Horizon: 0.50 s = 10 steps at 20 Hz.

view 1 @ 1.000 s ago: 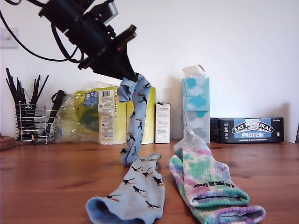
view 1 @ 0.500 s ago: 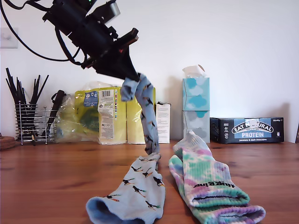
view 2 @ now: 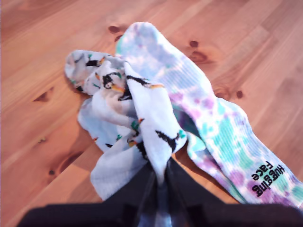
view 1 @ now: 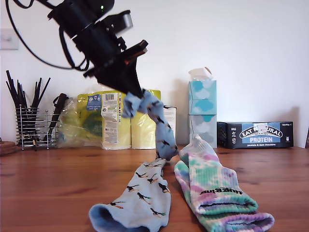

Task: Pair up the socks based on colour and pattern, by placing each sock on top of its pair

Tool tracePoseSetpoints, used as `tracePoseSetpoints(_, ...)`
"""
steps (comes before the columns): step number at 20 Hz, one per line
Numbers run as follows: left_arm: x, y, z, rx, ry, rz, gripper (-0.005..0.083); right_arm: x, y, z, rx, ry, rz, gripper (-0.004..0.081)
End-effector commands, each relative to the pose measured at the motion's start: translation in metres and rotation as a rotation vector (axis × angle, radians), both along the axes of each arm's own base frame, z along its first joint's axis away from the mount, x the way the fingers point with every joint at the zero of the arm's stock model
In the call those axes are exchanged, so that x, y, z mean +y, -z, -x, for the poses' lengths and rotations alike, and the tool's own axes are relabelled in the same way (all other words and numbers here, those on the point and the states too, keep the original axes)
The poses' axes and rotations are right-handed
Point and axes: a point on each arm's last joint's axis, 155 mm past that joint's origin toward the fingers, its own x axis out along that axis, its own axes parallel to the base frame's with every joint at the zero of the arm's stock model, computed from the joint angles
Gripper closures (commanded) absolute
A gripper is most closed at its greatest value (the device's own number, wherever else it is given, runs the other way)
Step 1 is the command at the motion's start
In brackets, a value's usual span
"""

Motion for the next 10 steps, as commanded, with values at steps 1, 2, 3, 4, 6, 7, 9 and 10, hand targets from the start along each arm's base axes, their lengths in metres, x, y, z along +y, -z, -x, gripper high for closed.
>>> tracePoseSetpoints(1,0.004,-0.028,-0.019,-0.064,-0.035,0.009,0.0795,0.001,0.008,0.0,0.018,-0.002,0.007,0.0783)
tracePoseSetpoints(2,0.006,-0.038,-0.021,-0.066,-0.037,0.011,0.0795,0.0,0.01,0.001,0.024,-0.002,0.013,0.0783)
tracePoseSetpoints(3,0.007,-0.043,-0.019,-0.059,-0.032,0.002,0.0795,0.0,0.011,0.002,0.029,-0.002,0.017,0.0783)
tracePoseSetpoints(4,0.007,-0.046,-0.016,-0.055,-0.013,-0.012,0.0795,0.0,0.011,0.002,0.029,-0.002,0.017,0.0783)
tracePoseSetpoints(6,0.007,-0.037,-0.004,-0.004,0.025,-0.039,0.0795,0.0,0.011,0.001,0.027,-0.001,0.017,0.0783)
tracePoseSetpoints(7,0.008,-0.027,0.008,0.051,0.041,-0.058,0.0795,0.0,0.011,0.001,0.027,-0.001,0.016,0.0783)
tracePoseSetpoints(9,0.006,-0.016,0.025,0.102,0.088,-0.091,0.0795,0.0,0.011,0.001,0.026,-0.002,0.017,0.0783)
tracePoseSetpoints(10,0.003,-0.016,0.028,0.106,0.096,-0.094,0.0795,0.0,0.011,0.001,0.025,-0.002,0.016,0.0783)
